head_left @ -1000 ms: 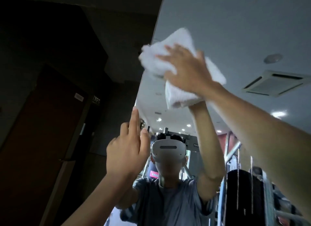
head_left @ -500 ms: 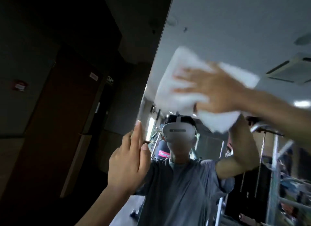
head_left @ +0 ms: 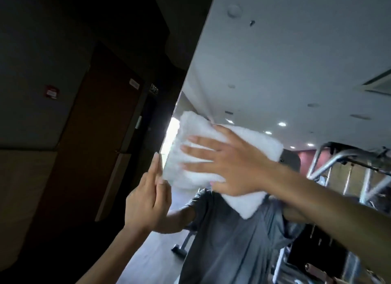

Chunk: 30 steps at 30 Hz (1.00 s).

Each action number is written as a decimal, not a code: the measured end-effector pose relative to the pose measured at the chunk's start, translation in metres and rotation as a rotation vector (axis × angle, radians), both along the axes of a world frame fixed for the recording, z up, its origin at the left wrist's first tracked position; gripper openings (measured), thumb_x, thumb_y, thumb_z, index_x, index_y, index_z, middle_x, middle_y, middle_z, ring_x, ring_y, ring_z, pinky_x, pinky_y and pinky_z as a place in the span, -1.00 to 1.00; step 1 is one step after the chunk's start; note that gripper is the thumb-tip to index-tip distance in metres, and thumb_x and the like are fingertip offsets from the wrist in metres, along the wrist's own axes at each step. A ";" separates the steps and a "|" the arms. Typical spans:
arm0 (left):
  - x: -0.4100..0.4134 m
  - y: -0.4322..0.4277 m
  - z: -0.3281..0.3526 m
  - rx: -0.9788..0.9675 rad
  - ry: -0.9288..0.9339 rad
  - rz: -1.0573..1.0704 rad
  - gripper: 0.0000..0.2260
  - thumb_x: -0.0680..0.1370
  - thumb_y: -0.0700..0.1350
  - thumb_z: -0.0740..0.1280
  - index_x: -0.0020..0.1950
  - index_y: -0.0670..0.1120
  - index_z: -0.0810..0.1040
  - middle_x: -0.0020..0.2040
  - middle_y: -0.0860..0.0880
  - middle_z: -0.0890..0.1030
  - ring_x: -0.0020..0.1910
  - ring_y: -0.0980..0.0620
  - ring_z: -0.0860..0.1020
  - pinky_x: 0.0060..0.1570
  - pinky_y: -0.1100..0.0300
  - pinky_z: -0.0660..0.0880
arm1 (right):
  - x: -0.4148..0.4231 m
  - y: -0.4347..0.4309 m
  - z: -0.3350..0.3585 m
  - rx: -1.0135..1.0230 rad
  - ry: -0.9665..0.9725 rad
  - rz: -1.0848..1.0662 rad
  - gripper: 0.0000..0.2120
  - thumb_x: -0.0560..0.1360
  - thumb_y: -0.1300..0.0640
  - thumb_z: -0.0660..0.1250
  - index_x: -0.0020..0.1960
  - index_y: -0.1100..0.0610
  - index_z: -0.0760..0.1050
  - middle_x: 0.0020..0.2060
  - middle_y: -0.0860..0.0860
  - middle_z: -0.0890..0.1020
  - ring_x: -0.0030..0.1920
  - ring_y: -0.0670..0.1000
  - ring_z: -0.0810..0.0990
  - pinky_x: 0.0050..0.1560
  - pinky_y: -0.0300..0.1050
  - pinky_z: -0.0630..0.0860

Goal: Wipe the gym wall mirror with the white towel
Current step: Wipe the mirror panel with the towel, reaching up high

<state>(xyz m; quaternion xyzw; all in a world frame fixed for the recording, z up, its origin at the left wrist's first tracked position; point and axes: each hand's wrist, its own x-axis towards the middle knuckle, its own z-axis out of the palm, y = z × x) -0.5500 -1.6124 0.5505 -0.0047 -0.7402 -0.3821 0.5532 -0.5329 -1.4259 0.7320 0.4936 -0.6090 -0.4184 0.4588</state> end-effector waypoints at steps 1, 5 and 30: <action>0.003 0.002 0.001 0.005 0.024 0.016 -0.46 0.66 0.15 -0.03 0.60 -0.02 0.25 0.26 -0.05 0.60 -0.13 -0.05 0.63 -0.25 0.14 0.53 | 0.001 0.014 0.014 0.001 -0.017 0.014 -0.42 0.46 -0.12 0.16 0.49 -0.19 0.37 0.53 -0.06 0.33 0.54 0.04 0.26 0.46 0.29 0.06; 0.006 0.010 0.004 0.041 0.030 0.067 -0.48 0.65 0.12 -0.05 0.63 0.07 0.13 0.42 -0.07 0.52 0.11 -0.12 0.63 -0.18 0.41 0.28 | 0.006 0.020 0.066 -0.523 0.032 -0.052 -0.42 0.46 -0.08 0.22 0.49 -0.18 0.34 0.55 -0.04 0.29 0.54 0.05 0.21 0.40 0.23 0.03; -0.001 -0.006 -0.108 -0.026 -0.051 -0.076 -0.51 0.70 0.14 -0.13 0.63 0.09 0.11 0.18 -0.05 0.60 -0.08 0.03 0.56 -0.25 0.06 0.57 | -0.003 -0.087 -0.080 -0.596 0.078 -0.103 -0.31 0.47 -0.12 0.29 0.57 -0.07 0.24 0.60 0.06 0.17 0.60 0.13 0.07 0.47 0.42 -0.21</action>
